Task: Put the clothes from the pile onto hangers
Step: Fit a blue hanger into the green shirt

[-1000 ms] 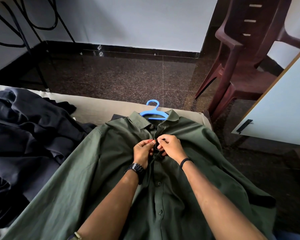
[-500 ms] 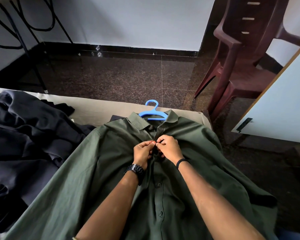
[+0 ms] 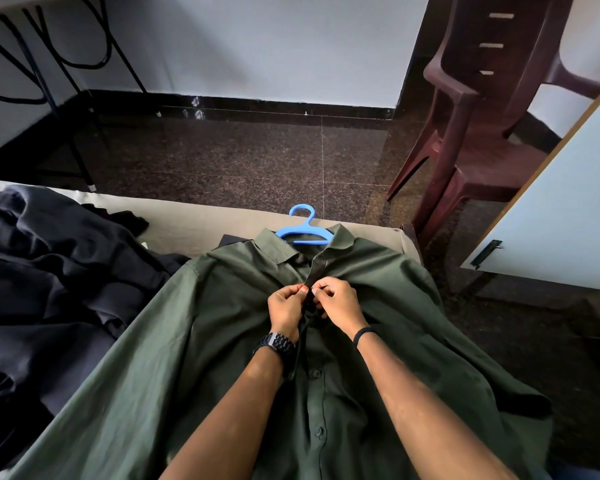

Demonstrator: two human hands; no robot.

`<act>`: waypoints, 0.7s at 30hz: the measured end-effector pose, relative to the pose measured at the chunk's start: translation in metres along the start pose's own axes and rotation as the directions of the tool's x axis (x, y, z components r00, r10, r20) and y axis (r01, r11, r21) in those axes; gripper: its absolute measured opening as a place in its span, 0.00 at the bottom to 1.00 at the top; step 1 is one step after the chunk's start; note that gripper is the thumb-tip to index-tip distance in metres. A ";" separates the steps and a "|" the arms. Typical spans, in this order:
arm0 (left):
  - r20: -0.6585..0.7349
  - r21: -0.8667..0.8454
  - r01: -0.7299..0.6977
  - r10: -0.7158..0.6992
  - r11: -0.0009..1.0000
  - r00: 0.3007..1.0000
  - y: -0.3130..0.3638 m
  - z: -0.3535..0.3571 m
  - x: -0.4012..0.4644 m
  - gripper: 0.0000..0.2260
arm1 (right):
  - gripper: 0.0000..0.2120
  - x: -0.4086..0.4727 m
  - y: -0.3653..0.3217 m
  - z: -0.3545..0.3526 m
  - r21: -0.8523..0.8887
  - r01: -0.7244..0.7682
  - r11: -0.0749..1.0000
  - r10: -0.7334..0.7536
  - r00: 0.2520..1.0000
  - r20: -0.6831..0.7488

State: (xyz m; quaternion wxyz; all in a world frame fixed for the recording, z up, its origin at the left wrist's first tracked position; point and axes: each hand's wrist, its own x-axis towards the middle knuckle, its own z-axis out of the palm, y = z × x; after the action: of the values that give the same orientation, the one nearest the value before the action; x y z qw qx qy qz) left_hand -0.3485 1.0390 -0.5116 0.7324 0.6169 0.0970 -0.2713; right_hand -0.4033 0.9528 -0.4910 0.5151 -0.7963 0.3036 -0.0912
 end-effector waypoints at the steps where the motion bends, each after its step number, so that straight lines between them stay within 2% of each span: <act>1: -0.006 0.000 -0.006 0.006 1.000 1.000 0.000 0.000 -0.001 0.08 | 0.06 0.000 0.000 0.000 0.000 0.010 1.000 -0.010 1.000 -0.009; 7: -0.040 0.012 -0.088 0.089 0.996 0.995 0.003 0.003 -0.006 0.09 | 0.06 0.003 -0.004 0.002 0.002 -0.014 1.000 0.014 0.999 -0.030; 10: -0.078 0.049 -0.128 0.132 0.991 0.988 0.004 0.004 -0.002 0.10 | 0.05 0.007 -0.010 -0.005 0.103 -0.099 0.990 0.093 0.994 0.061; 14: -0.138 0.177 -0.162 0.188 0.971 0.973 0.010 0.006 -0.001 0.10 | 0.08 0.011 -0.016 -0.014 0.204 -0.207 0.957 0.171 0.968 0.184; 16: -0.136 0.340 -0.192 0.250 0.921 0.959 0.014 0.006 -0.004 0.06 | 0.08 0.013 -0.017 -0.012 0.149 -0.224 0.963 0.197 0.965 0.174; 18: -0.085 0.502 -0.229 0.311 0.834 0.947 0.017 0.004 -0.005 0.04 | 0.08 0.015 -0.018 -0.009 0.018 -0.209 0.978 0.206 0.972 0.115; 21: -0.010 0.632 -0.270 0.356 0.727 0.934 0.024 -0.001 -0.002 0.06 | 0.08 0.017 -0.020 -0.010 -0.156 -0.156 0.975 0.164 0.986 0.039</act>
State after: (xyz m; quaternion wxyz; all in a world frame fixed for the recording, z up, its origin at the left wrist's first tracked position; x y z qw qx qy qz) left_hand -0.3373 1.0430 -0.4902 0.5154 0.8468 -0.0557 -0.1192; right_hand -0.3865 0.9409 -0.4719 0.4661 -0.8085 0.3592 -0.0052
